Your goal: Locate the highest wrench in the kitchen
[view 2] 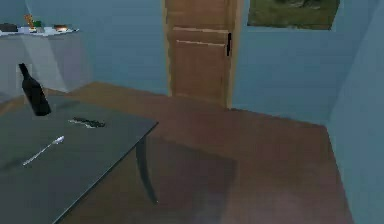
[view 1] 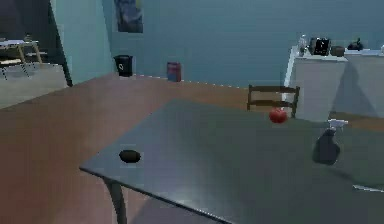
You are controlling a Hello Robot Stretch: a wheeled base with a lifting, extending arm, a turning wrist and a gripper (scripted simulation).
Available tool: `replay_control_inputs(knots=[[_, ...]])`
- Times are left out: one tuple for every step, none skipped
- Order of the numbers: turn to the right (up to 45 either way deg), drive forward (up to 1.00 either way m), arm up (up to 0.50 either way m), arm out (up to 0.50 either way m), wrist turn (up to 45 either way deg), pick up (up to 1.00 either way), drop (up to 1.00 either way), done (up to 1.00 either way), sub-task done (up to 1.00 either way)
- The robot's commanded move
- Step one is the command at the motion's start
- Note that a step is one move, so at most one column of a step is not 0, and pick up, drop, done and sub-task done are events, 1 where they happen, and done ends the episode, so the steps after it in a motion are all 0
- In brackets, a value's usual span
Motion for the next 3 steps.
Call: replay_control_inputs(knots=[[-45.0, 0.0, 0.0, 0.0, 0.0, 0.0, 0.0, 0.0, 0.0], [-12.0, 0.0, 0.0, 0.0, 0.0, 0.0, 0.0, 0.0, 0.0], [0.0, 1.0, 0.0, 0.0, 0.0, 0.0, 0.0, 0.0, 0.0]])
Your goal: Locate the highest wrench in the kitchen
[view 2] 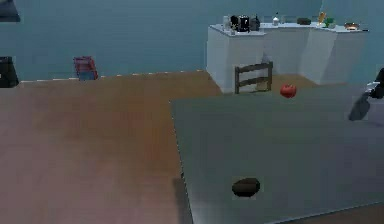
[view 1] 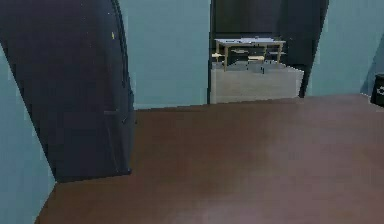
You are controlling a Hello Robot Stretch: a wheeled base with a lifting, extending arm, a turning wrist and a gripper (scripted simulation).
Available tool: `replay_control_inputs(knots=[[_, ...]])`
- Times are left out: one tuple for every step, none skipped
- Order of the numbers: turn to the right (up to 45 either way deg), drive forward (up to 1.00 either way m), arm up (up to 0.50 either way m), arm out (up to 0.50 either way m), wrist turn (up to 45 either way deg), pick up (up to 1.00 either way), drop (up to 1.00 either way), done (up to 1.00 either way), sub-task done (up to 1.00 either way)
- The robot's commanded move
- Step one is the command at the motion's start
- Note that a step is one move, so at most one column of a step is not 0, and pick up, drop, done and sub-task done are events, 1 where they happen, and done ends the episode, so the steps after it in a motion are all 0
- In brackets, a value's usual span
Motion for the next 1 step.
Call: replay_control_inputs(knots=[[-36.0, 0.0, 0.0, 0.0, 0.0, 0.0, 0.0, 0.0, 0.0]])
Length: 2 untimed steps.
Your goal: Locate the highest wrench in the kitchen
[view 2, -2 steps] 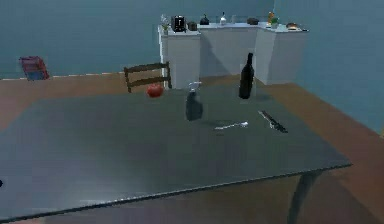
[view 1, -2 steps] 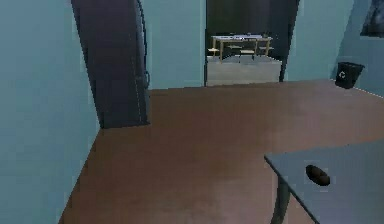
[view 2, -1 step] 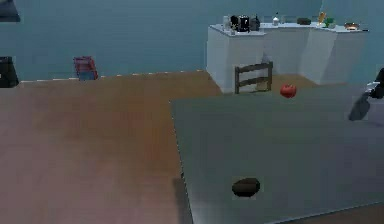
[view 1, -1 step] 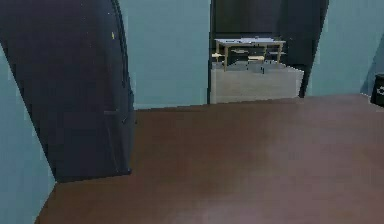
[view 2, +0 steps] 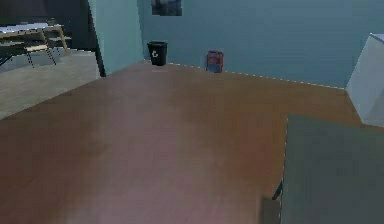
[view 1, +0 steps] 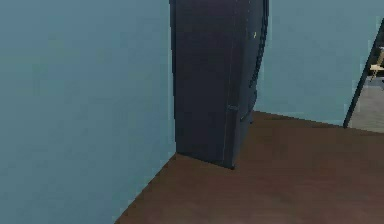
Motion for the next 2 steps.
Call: replay_control_inputs(knots=[[0.0, 0.05, 0.0, 0.0, 0.0, 0.0, 0.0, 0.0, 0.0], [18.0, 0.0, 0.0, 0.0, 0.0, 0.0, 0.0, 0.0, 0.0]])
